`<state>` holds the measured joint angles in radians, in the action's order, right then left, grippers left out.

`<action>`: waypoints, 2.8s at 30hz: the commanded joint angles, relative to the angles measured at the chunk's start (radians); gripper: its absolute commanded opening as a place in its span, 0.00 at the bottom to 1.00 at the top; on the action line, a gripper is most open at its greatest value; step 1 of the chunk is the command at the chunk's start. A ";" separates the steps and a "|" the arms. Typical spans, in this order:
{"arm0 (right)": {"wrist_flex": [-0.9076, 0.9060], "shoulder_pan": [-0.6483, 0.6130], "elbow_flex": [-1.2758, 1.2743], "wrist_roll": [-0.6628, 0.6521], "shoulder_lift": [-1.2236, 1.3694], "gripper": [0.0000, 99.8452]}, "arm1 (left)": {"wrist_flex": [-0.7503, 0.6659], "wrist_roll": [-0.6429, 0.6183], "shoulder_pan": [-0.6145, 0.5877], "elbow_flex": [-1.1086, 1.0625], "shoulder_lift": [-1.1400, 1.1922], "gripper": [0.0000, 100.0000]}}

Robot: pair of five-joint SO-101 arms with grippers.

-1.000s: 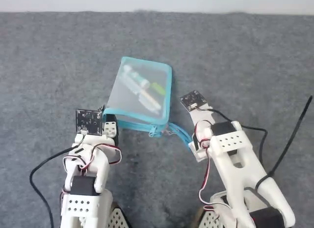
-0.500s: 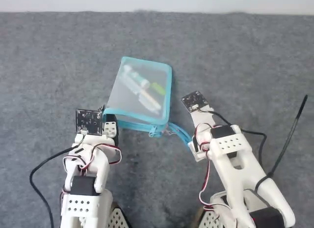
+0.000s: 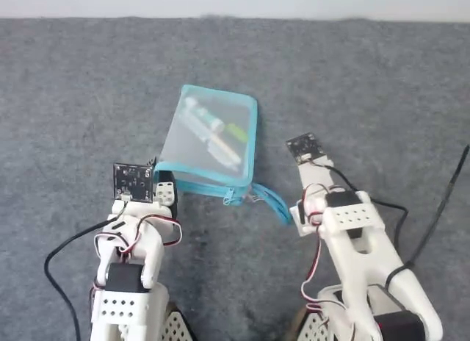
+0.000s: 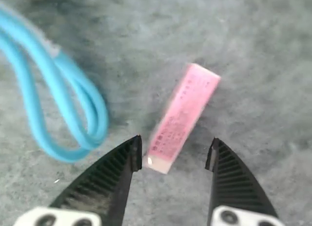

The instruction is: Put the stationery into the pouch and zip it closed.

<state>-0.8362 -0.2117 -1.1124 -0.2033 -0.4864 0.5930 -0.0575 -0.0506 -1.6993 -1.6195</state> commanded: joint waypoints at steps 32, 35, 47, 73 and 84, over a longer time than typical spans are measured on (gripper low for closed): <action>-0.153 0.088 0.098 -0.091 -0.071 0.01 | -0.023 -0.009 0.009 0.008 -0.020 0.01; -0.205 0.133 0.103 -0.106 -0.217 0.01 | -0.023 -0.009 0.009 0.008 -0.020 0.01; -0.651 -0.259 0.546 -0.157 -0.380 0.01 | -0.025 -0.009 0.011 0.008 -0.020 0.01; -0.794 -0.567 1.138 -0.155 0.387 0.01 | -0.025 -0.009 0.061 0.008 -0.020 0.01; -0.751 -0.656 0.893 -0.166 0.177 0.01 | -0.026 -0.011 0.126 0.010 -0.020 0.01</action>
<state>-1.6049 -0.8500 -0.2071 -0.3537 -0.2486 0.5930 -0.0575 0.0153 -1.6993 -1.6195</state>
